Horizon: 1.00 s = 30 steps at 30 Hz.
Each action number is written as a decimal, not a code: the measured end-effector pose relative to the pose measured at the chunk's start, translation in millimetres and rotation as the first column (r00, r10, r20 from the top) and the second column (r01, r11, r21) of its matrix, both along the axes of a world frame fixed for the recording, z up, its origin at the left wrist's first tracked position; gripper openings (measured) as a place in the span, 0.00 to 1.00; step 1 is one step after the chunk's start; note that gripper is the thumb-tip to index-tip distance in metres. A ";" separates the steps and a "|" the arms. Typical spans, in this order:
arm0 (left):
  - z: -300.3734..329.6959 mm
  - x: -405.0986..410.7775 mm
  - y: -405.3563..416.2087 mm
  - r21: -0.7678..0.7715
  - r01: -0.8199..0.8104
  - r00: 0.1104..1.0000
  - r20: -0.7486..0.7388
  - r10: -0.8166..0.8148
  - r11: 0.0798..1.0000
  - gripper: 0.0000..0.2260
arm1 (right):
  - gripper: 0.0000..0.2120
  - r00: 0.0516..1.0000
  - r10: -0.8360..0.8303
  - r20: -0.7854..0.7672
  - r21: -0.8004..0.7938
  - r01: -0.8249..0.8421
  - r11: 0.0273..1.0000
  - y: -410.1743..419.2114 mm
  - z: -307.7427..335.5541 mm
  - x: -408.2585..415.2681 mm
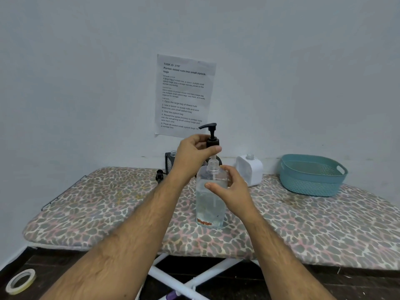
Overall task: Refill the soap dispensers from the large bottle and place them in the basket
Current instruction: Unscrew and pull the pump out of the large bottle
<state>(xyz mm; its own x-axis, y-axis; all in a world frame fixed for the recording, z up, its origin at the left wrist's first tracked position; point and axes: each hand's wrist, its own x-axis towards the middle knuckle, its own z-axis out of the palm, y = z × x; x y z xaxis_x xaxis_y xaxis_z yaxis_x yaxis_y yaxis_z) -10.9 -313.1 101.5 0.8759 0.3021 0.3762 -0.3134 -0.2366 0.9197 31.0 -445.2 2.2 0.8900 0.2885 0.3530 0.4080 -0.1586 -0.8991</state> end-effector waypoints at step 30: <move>88.2 -31.0 1.2 -0.087 -0.057 0.964 0.254 0.078 0.995 0.16 | 0.32 0.999 0.013 -0.042 -0.044 -0.015 0.999 -3.2 9.5 -7.4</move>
<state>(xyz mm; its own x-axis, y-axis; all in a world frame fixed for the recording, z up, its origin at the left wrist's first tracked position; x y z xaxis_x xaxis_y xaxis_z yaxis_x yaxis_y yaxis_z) -41.9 -311.9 189.7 0.7296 0.3946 0.5585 -0.5272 -0.1957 0.8269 23.7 -448.4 11.7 0.8996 0.3152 0.3022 0.3726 -0.1932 -0.9077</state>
